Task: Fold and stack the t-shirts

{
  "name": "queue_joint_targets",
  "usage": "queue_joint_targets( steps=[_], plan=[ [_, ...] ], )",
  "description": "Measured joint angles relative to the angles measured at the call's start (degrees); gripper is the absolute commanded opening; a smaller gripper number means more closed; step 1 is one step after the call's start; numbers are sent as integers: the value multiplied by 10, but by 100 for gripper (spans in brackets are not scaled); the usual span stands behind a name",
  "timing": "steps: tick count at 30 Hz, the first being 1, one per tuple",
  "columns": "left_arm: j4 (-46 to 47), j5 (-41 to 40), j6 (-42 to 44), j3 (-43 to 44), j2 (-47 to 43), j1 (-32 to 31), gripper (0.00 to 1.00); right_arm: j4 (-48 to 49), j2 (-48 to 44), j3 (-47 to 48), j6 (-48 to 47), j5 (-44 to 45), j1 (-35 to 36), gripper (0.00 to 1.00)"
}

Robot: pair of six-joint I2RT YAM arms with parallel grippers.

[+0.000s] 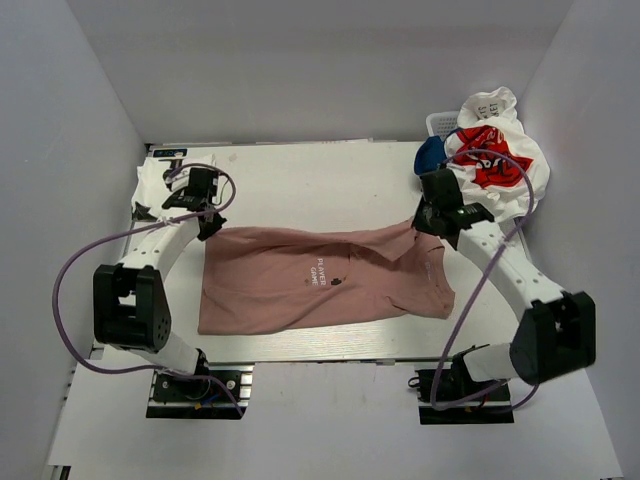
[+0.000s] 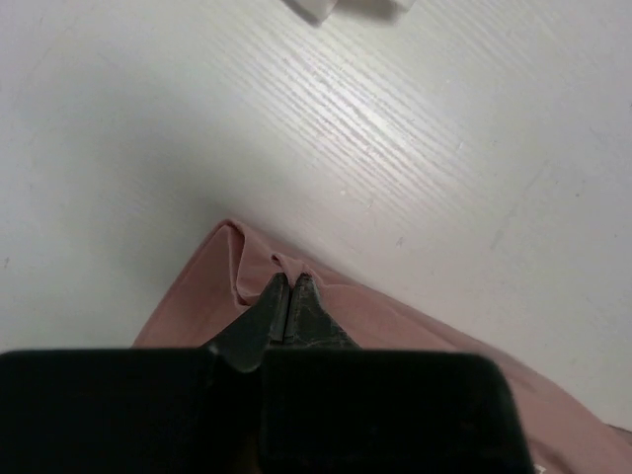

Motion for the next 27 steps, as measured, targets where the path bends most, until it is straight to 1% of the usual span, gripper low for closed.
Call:
queue_joint_targets(
  steps=[4,10,14,15,16,17,18,19,20,21,22,23,24,26,27],
  plan=[
    [-7,-14,-8,-26,-24,-4,0,-38,-55,-13,14,2,0,0],
    [-25,-39,-33,-61,-54,-9,0,-91,-90,-33,29,-6,0,0],
    [-40,-47,-52,-88,-57,-10,0,-106,-125,-99,38,-23,0,0],
    [-45,-48,-57,-95,-57,-11,1,-111,-132,-116,42,-27,0,0],
    [-47,-49,-60,-103,-59,-12,5,-115,-137,-135,47,-31,0,0],
    [-48,-49,-63,-114,-61,-12,9,-117,-140,-155,50,-35,0,9],
    [-50,-49,-66,-125,-63,-13,16,-117,-141,-171,56,-37,0,26],
    [-54,-48,-70,-135,-64,-13,51,-119,-141,-189,63,-39,0,55],
    [-70,-48,-83,-144,-64,-13,87,-123,-140,-205,71,-38,0,64],
    [-77,-47,-85,-151,-64,-13,88,-129,-140,-217,74,-35,0,68],
    [-92,-50,-98,-155,-64,-13,100,-134,-138,-228,78,-32,-1,72],
    [-109,-51,-104,-156,-64,-13,100,-140,-134,-234,82,-28,-1,81],
    [-125,-53,-114,-154,-65,-13,100,-147,-130,-235,87,-24,-1,87],
    [-154,-56,-126,-143,-73,-13,100,-156,-123,-228,90,-15,-2,90],
    [-165,-55,-129,-134,-79,-13,100,-163,-118,-216,88,-9,-2,90]
  ],
)
